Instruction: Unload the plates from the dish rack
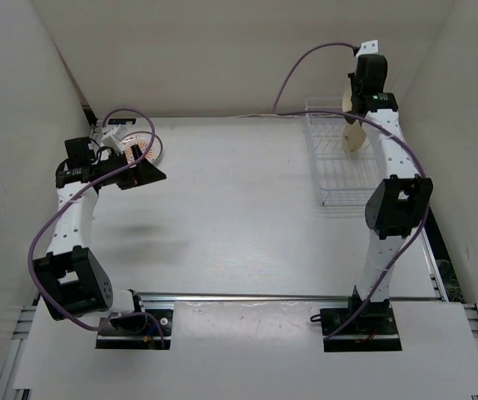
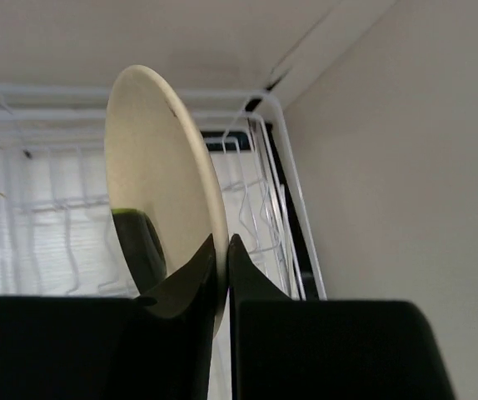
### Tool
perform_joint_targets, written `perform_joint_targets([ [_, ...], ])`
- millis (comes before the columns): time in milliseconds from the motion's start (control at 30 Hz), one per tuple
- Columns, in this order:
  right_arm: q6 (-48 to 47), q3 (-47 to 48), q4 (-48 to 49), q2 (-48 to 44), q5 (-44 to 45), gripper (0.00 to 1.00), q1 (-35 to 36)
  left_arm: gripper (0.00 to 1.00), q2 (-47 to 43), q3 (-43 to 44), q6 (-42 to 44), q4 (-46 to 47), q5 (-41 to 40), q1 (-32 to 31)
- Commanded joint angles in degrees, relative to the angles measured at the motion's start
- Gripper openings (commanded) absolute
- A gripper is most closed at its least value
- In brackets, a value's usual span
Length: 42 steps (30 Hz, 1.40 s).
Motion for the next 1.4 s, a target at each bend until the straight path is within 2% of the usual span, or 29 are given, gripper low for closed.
perform_joint_targets([
  [0, 0.8, -0.9, 6.2, -11.1, 4.3, 0.00, 2.7, 1.00, -4.3, -1.2, 1.2, 0.8, -0.5, 0.2],
  [67, 2.5, -2.6, 4.2, -15.0, 0.6, 0.00, 2.7, 1.00, -5.1, -1.8, 1.2, 0.8, -0.5, 0.2],
  [133, 6.8, -4.7, -0.6, -19.2, -10.6, 0.00, 2.7, 1.00, -6.0, -2.4, 1.2, 0.8, -0.5, 0.2],
  [200, 8.9, -9.9, -5.5, -21.9, -25.8, 0.00, 2.1, 1.00, -7.3, -2.4, 1.2, 0.8, 0.0, 0.2],
  [233, 11.4, -12.2, -6.4, -24.0, -41.3, 0.00, 2.1, 1.00, -7.3, -2.4, 1.2, 0.8, 0.7, 0.2],
  [367, 18.8, -22.8, -7.8, -24.6, -70.7, 0.00, 3.4, 1.00, -7.3, -1.8, 0.6, 0.8, 3.9, 0.2],
  [400, 20.3, -26.9, -6.1, -23.8, -82.3, 0.00, 4.3, 1.00, -6.8, -1.8, 0.6, 0.8, 4.9, 0.2],
  [433, 21.1, -28.6, -5.5, -22.6, -86.4, 0.00, 6.7, 1.00, -6.8, -1.8, 0.0, 0.8, 7.0, 0.2],
  [633, 21.6, -32.3, -4.8, -16.8, -91.2, 0.00, 17.0, 1.00, -4.3, -3.2, -0.5, 0.8, 15.5, 0.2],
  [733, 22.1, -28.0, -4.3, -12.1, -91.2, 0.00, 20.2, 1.00, -2.6, -3.7, -0.5, 0.8, 17.7, 0.2],
  [1067, 28.7, -15.0, 1.8, 0.6, -91.2, 0.00, 25.4, 1.00, 3.6, -3.2, -1.5, 0.8, 18.2, 0.2],
  [1367, 33.5, -9.8, 5.2, 6.3, -90.1, 0.00, 28.9, 1.00, 7.3, -0.7, -2.1, 0.8, 18.8, 0.2],
])
